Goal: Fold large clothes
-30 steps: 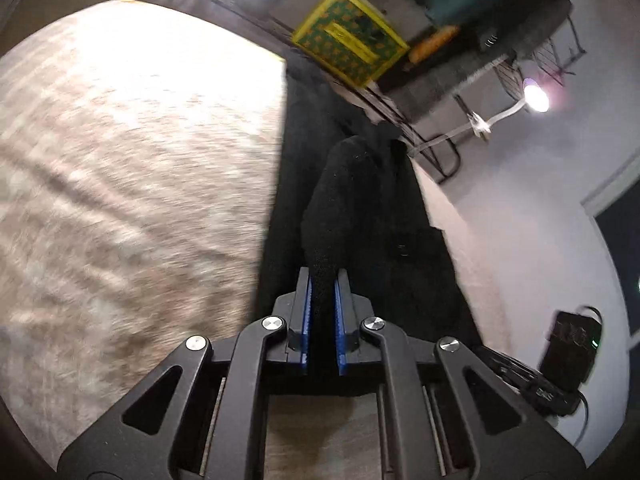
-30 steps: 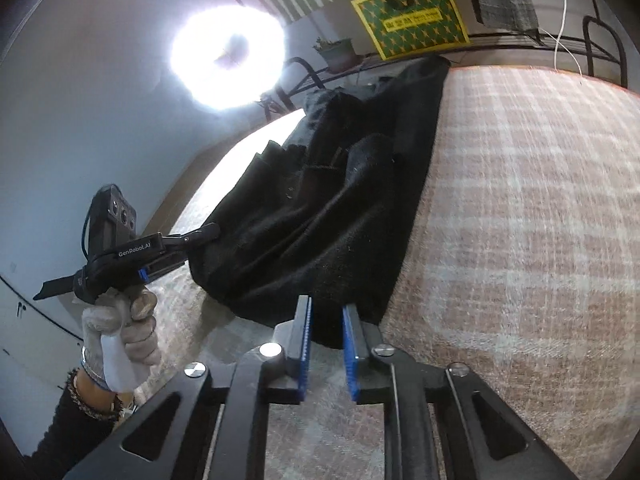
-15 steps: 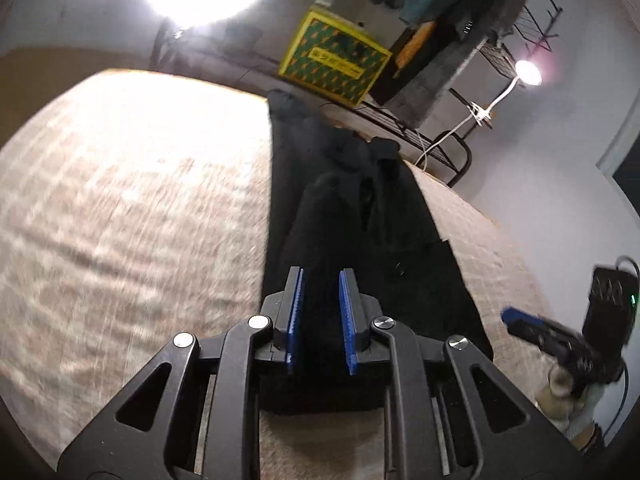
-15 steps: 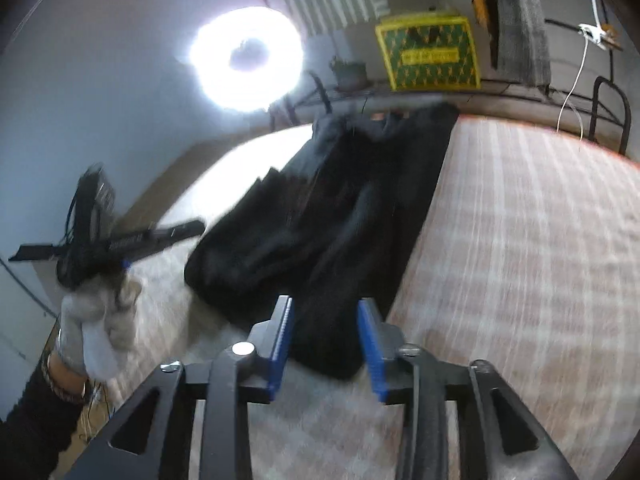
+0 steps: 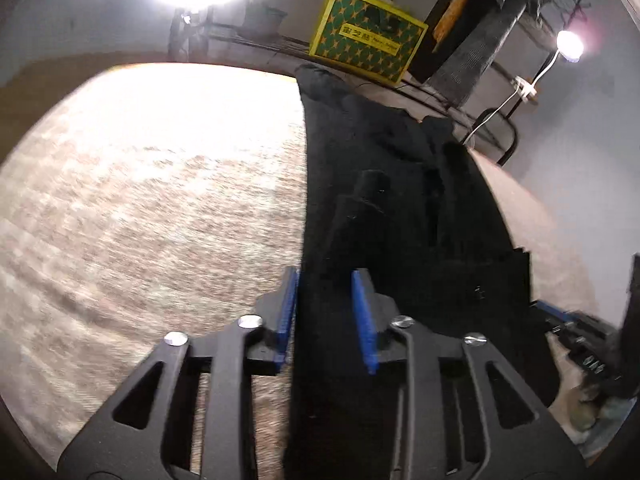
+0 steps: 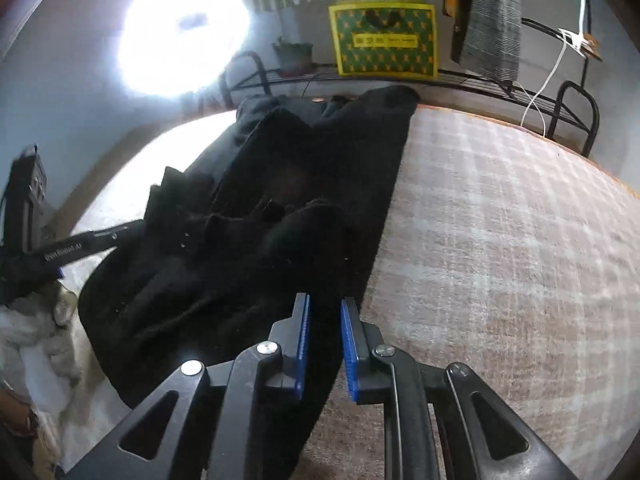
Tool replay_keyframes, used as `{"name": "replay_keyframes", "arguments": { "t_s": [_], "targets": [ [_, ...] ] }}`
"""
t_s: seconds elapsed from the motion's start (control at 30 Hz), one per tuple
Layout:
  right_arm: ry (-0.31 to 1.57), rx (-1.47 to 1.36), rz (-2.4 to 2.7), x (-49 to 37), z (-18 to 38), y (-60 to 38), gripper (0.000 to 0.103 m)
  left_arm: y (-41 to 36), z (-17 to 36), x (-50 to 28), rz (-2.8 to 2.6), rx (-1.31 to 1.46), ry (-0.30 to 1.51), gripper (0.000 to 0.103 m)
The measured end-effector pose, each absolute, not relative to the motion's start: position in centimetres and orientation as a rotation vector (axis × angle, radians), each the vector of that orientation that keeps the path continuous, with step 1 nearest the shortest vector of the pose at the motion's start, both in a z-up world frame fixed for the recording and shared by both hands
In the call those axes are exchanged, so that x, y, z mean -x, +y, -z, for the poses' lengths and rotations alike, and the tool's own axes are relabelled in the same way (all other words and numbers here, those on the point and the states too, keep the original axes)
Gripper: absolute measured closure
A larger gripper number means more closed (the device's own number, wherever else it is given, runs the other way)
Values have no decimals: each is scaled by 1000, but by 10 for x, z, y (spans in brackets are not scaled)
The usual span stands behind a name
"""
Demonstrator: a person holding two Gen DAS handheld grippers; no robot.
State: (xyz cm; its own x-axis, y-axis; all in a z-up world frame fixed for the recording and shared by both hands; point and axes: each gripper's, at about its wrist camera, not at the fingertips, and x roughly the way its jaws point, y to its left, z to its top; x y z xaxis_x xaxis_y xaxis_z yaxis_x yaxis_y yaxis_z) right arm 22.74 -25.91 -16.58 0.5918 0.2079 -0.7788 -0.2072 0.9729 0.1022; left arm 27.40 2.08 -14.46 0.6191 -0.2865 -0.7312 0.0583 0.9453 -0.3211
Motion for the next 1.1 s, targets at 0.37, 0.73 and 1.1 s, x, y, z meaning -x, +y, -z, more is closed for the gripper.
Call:
{"name": "replay_keyframes", "arguments": {
  "t_s": [0.37,0.73,1.1],
  "targets": [
    [772,-132,-227,-162,91,-318,79,24,56,-200,233,300,755,72],
    [509,-97,-238,-77,-39,-365,73,-15,-88,-145,265,258,577,72],
    [410,-57,-224,-58,-100,-390,70,-30,-174,-151,233,270,527,72]
  ]
}}
